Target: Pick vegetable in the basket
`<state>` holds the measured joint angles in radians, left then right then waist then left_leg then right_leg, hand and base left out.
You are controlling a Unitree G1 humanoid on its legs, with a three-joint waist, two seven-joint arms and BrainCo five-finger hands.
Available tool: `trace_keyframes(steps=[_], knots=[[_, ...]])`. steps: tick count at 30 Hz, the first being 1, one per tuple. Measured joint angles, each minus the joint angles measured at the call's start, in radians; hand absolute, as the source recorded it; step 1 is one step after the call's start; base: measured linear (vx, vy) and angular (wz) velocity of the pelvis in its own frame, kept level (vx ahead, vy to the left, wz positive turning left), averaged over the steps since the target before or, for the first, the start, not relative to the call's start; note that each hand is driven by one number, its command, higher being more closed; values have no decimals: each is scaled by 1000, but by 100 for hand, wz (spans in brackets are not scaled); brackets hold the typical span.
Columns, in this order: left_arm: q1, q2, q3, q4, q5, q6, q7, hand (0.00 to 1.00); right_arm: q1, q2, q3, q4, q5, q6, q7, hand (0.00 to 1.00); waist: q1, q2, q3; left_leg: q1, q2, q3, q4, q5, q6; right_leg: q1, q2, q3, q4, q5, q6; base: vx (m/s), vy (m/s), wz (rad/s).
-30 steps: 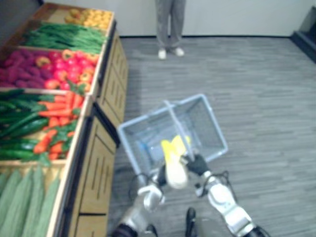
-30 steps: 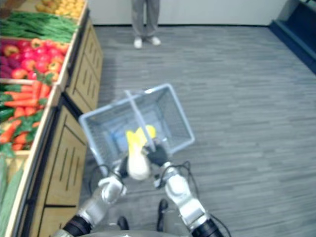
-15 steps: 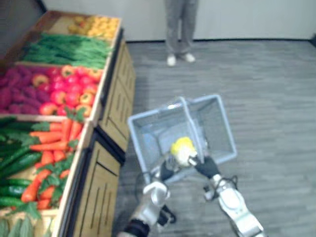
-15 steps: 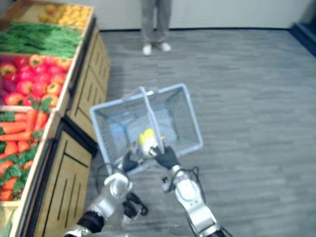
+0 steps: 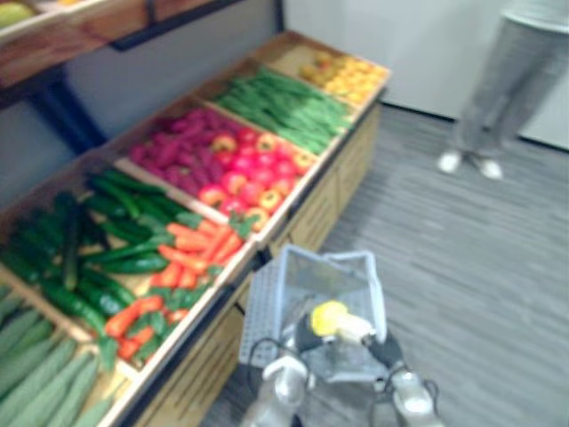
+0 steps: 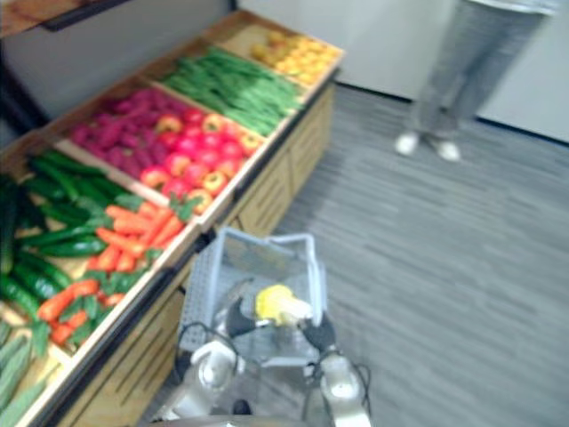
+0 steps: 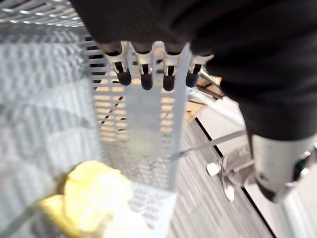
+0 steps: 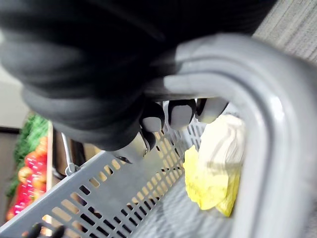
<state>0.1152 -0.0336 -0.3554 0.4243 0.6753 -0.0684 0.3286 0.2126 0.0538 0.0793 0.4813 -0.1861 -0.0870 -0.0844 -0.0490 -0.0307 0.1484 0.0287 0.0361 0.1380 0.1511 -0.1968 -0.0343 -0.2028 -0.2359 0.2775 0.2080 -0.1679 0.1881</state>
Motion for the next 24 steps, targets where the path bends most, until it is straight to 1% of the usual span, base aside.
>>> trace_keyframes(steps=[1,2,3,4,5,6,7,8,10,11,12,13,14,15,16,17,18,19,20,21,22,23,24], knots=[[21,1,1,-4,-6,-10,0,0,-6,0,0,34,1,-7,0,100,5,-16,-10,-2,2,-28,6,-7,-18,10,-6,4,1,7,1,257,-556,158],[44,2,-14,-6,-32,-23,-12,0,-23,3,-23,83,-1,-12,-2,100,19,-11,-8,-3,46,-45,22,-24,-56,26,14,-48,45,68,44,223,-486,120],[58,4,-26,-20,-43,-30,-23,0,-29,4,-31,102,-1,-10,-4,100,18,14,-16,-8,93,-33,23,-19,-61,36,41,-93,49,57,22,231,-466,139],[81,4,-14,-93,-47,-37,-24,0,-47,5,-73,155,-1,-4,-34,100,33,54,-28,-10,165,0,21,26,-68,57,73,-167,54,47,-5,265,-491,139],[88,-3,37,-169,-81,-44,-17,0,-65,2,-171,224,-1,10,-56,100,46,68,-33,-9,197,47,-8,88,-72,93,82,-237,53,38,-22,251,-432,143],[86,-7,68,-201,-99,-47,-9,0,-76,-3,-212,250,-1,19,-64,100,51,68,-33,-11,206,74,-17,114,-64,115,79,-274,40,36,-25,194,-350,175],[67,-12,122,-248,-140,-54,8,0,-89,-14,-280,279,0,25,-93,100,49,69,-32,-37,227,168,11,131,-31,165,68,-362,5,35,-28,170,-310,183],[39,-11,160,-282,-169,-54,22,0,-88,-35,-341,303,10,32,-129,100,49,67,-31,-52,242,323,78,121,-15,203,59,-433,-11,29,-42,154,-254,182],[22,-11,197,-301,-194,-55,26,0,-87,-71,-416,365,37,34,-166,100,49,65,-30,-68,252,476,143,100,3,239,39,-499,-22,20,-55,103,-51,129],[23,-8,212,-303,-202,-54,28,0,-86,-98,-447,406,41,42,-179,100,47,65,-30,-80,245,507,153,103,1,257,29,-530,-34,19,-53,81,39,100],[22,-4,215,-303,-202,-53,28,0,-82,-107,-465,420,44,45,-183,100,44,64,-30,-81,234,512,144,103,1,269,25,-549,-41,19,-53,80,72,98],[19,7,218,-304,-201,-52,29,0,-72,-114,-503,441,49,55,-196,100,28,61,-30,-74,205,507,99,104,-2,298,12,-589,-57,20,-52,79,105,103],[3,25,225,-305,-200,-50,30,0,-53,-113,-548,455,62,65,-196,100,23,43,-28,-52,165,482,21,133,-21,316,-8,-619,-59,22,-51,68,116,99],[-4,37,225,-307,-200,-49,32,0,-42,-111,-564,467,70,69,-196,100,22,32,-31,-37,139,474,-27,157,-20,322,-18,-630,-58,25,-47,73,135,87],[-28,61,224,-311,-199,-49,40,0,-13,-102,-595,473,73,70,-195,100,19,19,-34,-7,95,445,-131,209,-17,327,-32,-652,-40,29,-42,36,93,80],[-66,81,225,-311,-199,-46,44,0,5,-100,-633,476,80,74,-197,100,17,15,-32,0,75,414,-207,242,-14,302,-40,-661,20,29,-43,21,99,83],[-89,92,226,-311,-197,-44,46,0,14,-97,-650,478,83,76,-197,100,13,13,-31,7,71,395,-231,254,-11,281,-44,-657,66,30,-44,9,60,70],[-120,115,231,-310,-195,-40,48,0,24,-93,-669,478,91,80,-198,100,4,11,-30,4,70,372,-252,266,-11,242,-50,-634,148,34,-51,34,29,57],[-164,161,254,-291,-190,-36,53,0,38,-91,-672,479,114,87,-196,100,-13,14,-24,2,93,343,-247,271,-9,152,-41,-542,298,50,-76,48,-10,42],[-184,179,264,-274,-189,-31,58,0,46,-88,-667,481,118,89,-194,100,-20,20,-21,0,109,337,-247,272,-11,123,-23,-497,327,30,-90,32,-49,34],[-210,202,286,-245,-187,-23,60,0,57,-81,-660,483,118,93,-192,100,-32,18,-22,-4,130,321,-247,275,-16,113,3,-471,293,-21,-84,27,-69,24],[-245,225,317,-209,-187,-4,62,0,72,-66,-652,482,117,93,-189,100,-33,6,-24,-5,142,315,-247,279,-24,101,11,-462,217,-27,-84,38,-102,30],[-262,242,328,-197,-187,7,63,0,86,-55,-650,482,117,94,-189,100,-36,-2,-21,-2,145,312,-247,283,-31,98,7,-461,160,-24,-82,39,-122,26]])
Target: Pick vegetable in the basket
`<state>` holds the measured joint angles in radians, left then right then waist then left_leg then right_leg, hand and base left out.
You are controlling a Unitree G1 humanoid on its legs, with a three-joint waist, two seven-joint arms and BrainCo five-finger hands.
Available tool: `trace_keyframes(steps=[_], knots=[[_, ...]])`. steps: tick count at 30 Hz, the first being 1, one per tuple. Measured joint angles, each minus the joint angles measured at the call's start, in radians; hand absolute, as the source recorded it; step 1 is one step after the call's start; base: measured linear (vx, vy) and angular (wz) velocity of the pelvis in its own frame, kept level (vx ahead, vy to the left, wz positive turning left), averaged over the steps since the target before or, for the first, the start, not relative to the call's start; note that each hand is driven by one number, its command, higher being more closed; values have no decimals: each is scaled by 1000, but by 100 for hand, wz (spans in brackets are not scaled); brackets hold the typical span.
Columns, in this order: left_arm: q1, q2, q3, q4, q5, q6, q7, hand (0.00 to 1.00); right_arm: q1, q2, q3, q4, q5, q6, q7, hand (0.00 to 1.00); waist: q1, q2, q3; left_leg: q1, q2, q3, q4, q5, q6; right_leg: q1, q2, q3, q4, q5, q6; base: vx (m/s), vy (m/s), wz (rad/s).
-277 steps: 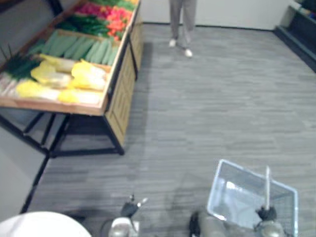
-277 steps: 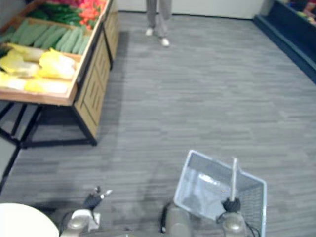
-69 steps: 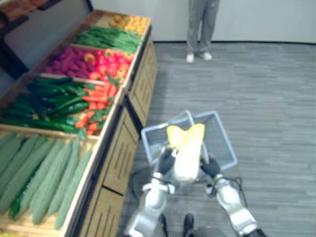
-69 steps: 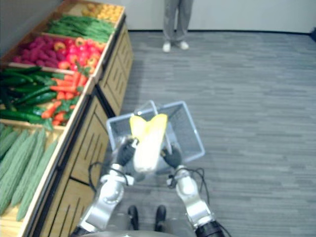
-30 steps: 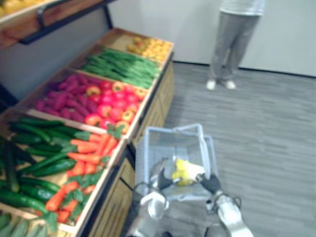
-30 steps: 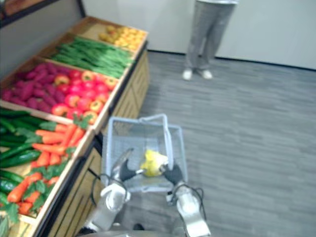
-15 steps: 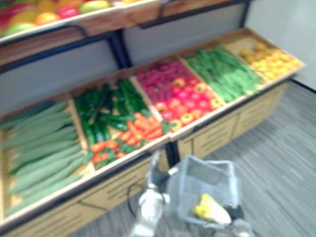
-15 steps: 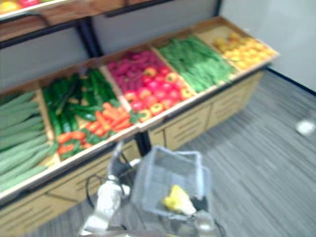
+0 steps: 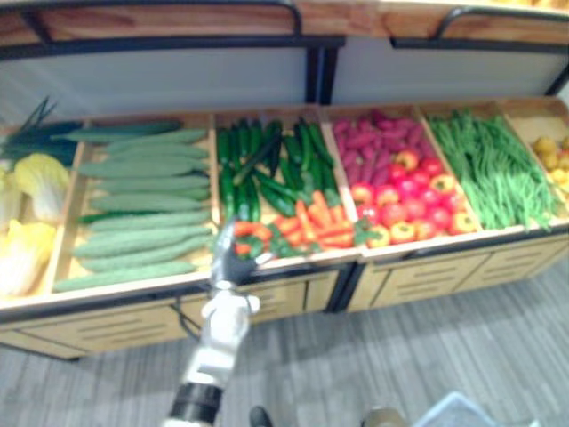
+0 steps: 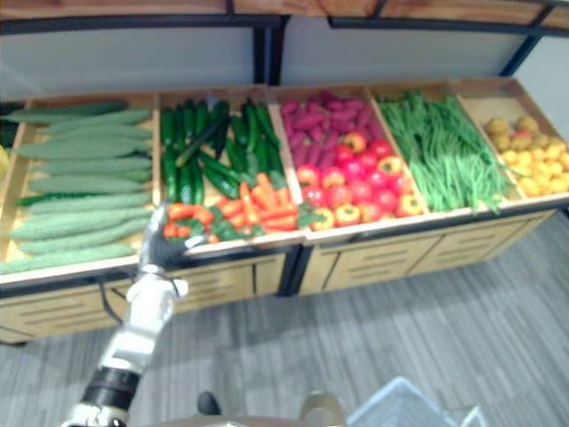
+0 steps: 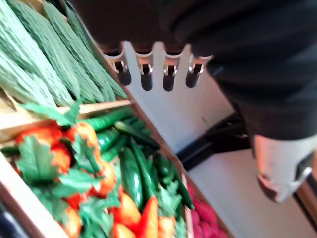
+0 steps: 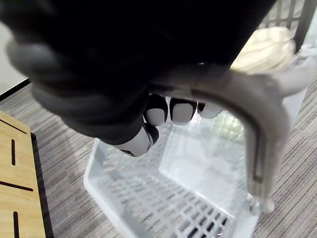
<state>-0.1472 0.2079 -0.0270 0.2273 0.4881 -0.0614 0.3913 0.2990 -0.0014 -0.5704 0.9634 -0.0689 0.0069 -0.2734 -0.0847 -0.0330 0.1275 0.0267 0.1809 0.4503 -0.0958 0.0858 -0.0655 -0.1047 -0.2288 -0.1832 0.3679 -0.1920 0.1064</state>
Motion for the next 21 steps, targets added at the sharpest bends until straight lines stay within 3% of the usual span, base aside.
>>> trace_keyframes(steps=[1,2,3,5,7,8,11,17,21], knots=[[-10,14,4,10,1,7,-1,0,10,7,3,7,0,5,0,100,-4,-5,-2,1,-1,-1,0,4,-7,-3,-4,1,-58,17,1,53,-169,20],[-11,40,15,11,8,13,-2,0,18,14,18,18,-1,7,1,100,-2,-26,-2,12,-21,3,0,10,-20,-5,-15,4,-133,113,-2,72,-212,5],[-10,51,33,24,14,21,-1,0,12,14,26,29,-1,11,0,100,2,-46,-2,30,-40,14,-4,11,-31,7,-35,13,-153,123,57,81,-237,-16],[-2,32,47,50,40,28,-4,0,-1,-17,29,25,-5,9,1,100,7,20,5,36,-5,50,-6,15,-48,8,8,25,-196,134,45,46,-172,-43],[-6,22,50,54,45,28,-5,0,-14,-35,27,23,-8,9,-1,100,3,65,5,38,26,73,-5,19,-56,10,42,28,-223,143,36,45,-169,-38],[-16,15,54,54,46,27,-5,0,-12,-43,27,22,-10,9,0,100,0,74,5,51,44,92,-5,19,-58,17,59,30,-228,144,35,51,-161,-28],[-27,-6,54,54,69,27,-5,0,-14,-42,27,21,-11,10,0,100,-11,64,9,60,65,104,0,20,-83,19,81,33,-234,142,31,14,-63,-16],[-56,-14,36,61,84,36,-5,0,-67,-12,28,-9,-28,8,-2,100,-21,33,59,16,48,167,0,22,-80,-42,78,88,-268,198,36,2,19,-24],[-99,-50,34,62,84,67,-2,0,-101,-15,33,-26,-41,9,-9,100,-20,43,94,3,46,208,0,22,-80,-65,79,122,-298,226,38,21,14,-26]])
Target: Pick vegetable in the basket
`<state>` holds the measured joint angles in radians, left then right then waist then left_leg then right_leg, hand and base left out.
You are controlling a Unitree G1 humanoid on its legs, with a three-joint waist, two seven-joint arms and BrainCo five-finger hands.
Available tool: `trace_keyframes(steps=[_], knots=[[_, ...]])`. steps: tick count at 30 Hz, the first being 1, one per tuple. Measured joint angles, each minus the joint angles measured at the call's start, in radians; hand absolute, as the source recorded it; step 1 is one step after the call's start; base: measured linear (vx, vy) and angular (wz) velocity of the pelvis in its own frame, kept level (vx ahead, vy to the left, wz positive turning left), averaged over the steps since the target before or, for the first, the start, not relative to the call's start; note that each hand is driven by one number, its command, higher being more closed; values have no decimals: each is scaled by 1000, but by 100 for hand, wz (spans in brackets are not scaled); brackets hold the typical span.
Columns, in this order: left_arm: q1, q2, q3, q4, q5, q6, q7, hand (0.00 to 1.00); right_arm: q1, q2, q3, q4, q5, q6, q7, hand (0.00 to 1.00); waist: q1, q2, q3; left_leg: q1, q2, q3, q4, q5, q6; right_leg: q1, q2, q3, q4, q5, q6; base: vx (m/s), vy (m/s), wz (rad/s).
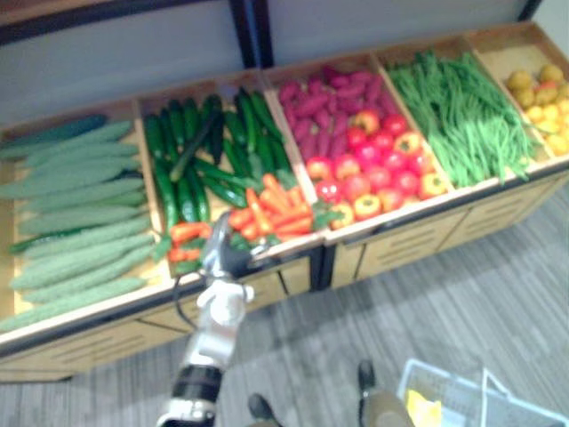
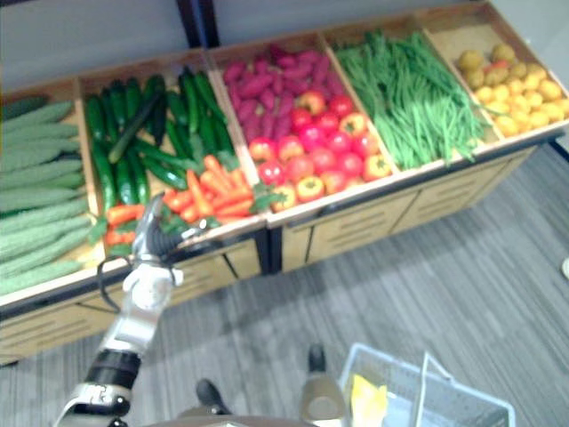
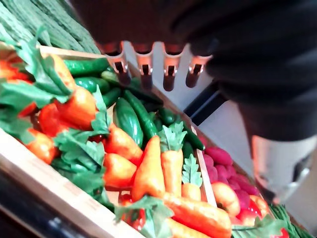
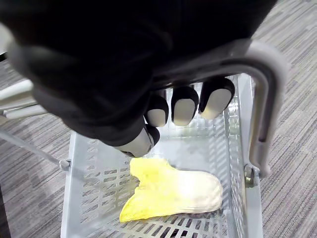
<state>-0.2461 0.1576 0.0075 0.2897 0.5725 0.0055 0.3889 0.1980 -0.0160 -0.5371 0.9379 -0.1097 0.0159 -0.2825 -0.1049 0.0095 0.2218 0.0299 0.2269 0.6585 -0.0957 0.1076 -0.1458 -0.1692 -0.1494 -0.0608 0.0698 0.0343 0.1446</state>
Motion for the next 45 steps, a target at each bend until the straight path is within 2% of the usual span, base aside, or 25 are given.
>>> trace_keyframes(steps=[7,12,15,19,28,32,33,40,45], knots=[[-131,-2,10,15,0,28,30,0,-32,-8,62,-71,0,1,-9,100,-2,10,64,-33,11,48,0,1,-1,-58,15,41,-13,22,-7,14,-10,-18],[-204,-1,31,46,0,40,42,0,-55,-8,75,-103,1,1,-21,100,0,6,97,-62,10,52,0,2,0,-95,13,44,0,22,-7,26,1,-2],[-257,1,57,87,-2,67,63,0,-62,-5,88,-140,1,0,-35,100,3,4,107,-80,10,70,1,2,0,-123,14,48,4,22,-7,36,2,-7],[-317,1,82,101,-4,81,77,0,-80,-6,107,-174,2,-4,-38,100,3,1,151,-97,21,108,37,-5,1,-127,10,48,6,22,-7,16,1,0],[-406,6,118,164,-13,107,88,0,-97,-7,116,-203,13,-15,-39,100,25,1,190,-133,47,152,72,-7,2,-162,20,43,19,22,-7,-3,-11,-1],[-445,40,123,216,-21,106,97,0,-105,-7,128,-220,35,-15,-45,100,26,-8,200,-153,47,170,71,-6,3,-196,22,54,26,22,-8,-1,-3,-6],[-460,51,134,242,-21,107,100,100,-108,-11,140,-220,37,-15,-48,100,27,-10,203,-150,48,180,72,-6,3,-198,24,61,27,23,-10,3,-6,-16],[-598,105,199,386,-21,105,85,100,-137,-14,155,-224,50,-16,-64,100,25,-21,210,-156,54,207,76,-6,3,-220,32,75,31,25,-11,-8,-16,-9],[-643,157,206,393,-20,106,65,100,-162,-16,162,-225,51,-30,-64,100,25,-29,217,-183,66,211,84,-5,3,-246,41,76,32,32,-17,-21,-33,-3]])
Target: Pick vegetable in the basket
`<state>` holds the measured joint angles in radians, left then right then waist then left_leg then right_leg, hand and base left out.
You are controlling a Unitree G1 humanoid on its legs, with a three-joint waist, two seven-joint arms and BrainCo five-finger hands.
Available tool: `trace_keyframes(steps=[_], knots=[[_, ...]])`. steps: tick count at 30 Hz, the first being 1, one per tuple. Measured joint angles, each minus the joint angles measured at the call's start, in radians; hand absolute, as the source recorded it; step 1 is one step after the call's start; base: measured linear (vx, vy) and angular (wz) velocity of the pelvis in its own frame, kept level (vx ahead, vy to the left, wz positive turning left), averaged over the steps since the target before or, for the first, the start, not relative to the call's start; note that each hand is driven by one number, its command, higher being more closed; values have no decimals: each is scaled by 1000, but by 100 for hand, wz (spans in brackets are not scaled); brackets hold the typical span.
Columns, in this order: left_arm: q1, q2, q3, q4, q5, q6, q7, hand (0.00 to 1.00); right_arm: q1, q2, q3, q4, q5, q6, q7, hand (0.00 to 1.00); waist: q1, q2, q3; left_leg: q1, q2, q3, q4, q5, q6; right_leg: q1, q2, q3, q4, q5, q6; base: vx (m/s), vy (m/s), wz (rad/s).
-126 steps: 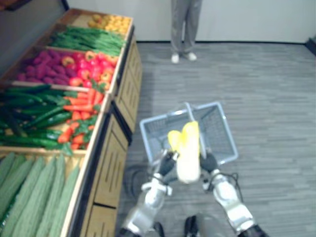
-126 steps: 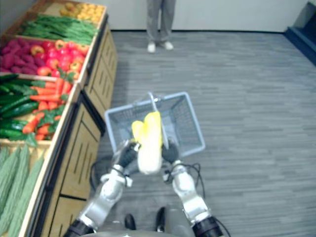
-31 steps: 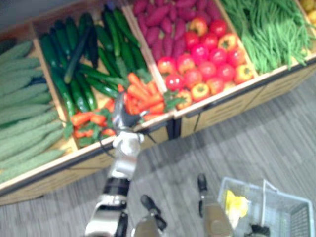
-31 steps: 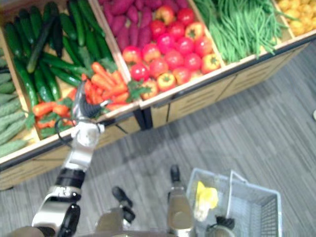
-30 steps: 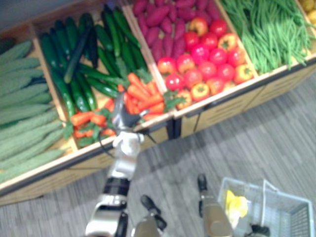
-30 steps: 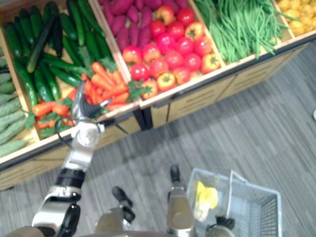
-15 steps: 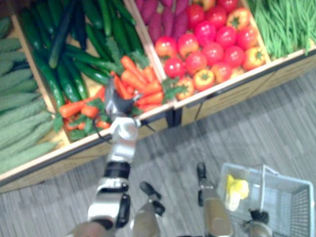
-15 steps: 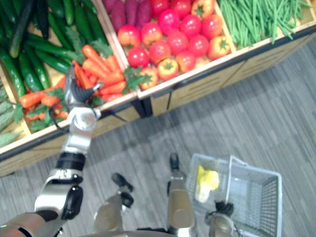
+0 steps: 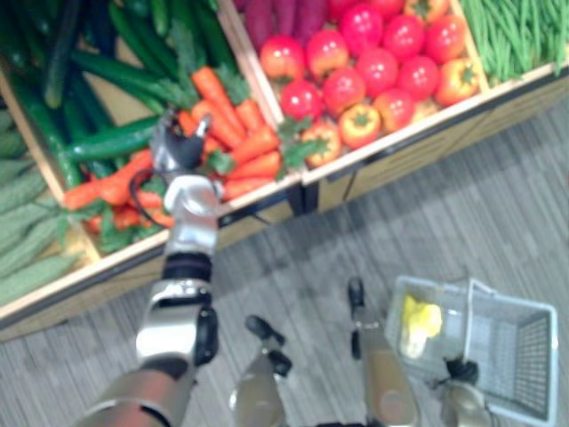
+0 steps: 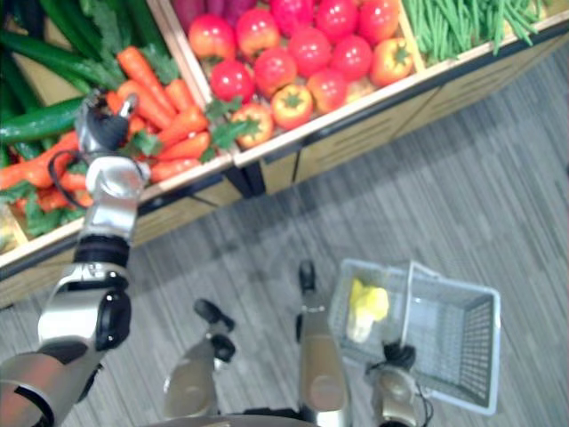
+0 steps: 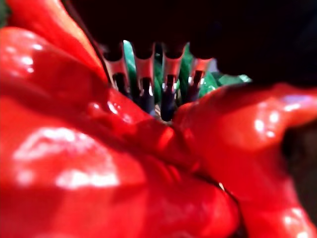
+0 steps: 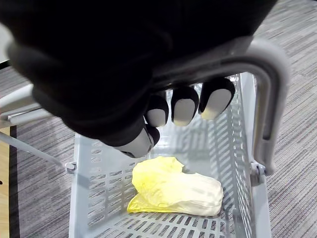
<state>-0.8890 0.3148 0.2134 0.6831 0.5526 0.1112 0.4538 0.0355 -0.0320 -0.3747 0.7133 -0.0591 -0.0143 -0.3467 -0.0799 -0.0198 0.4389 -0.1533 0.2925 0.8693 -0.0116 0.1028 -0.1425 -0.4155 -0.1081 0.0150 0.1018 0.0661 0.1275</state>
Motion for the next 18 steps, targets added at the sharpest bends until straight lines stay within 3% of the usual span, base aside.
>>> trace_keyframes(steps=[12,18], knots=[[-7,-2,-61,-3,4,32,-5,100,0,0,22,-16,32,-12,0,100,0,-3,2,31,1,-2,0,0,0,32,-1,-15,-4,10,-1,0,0,0],[73,-8,-139,-163,20,40,-3,100,18,3,24,-31,39,-12,1,100,2,-5,3,72,5,-12,0,0,0,89,-3,-37,-19,9,-1,-18,-4,4]])
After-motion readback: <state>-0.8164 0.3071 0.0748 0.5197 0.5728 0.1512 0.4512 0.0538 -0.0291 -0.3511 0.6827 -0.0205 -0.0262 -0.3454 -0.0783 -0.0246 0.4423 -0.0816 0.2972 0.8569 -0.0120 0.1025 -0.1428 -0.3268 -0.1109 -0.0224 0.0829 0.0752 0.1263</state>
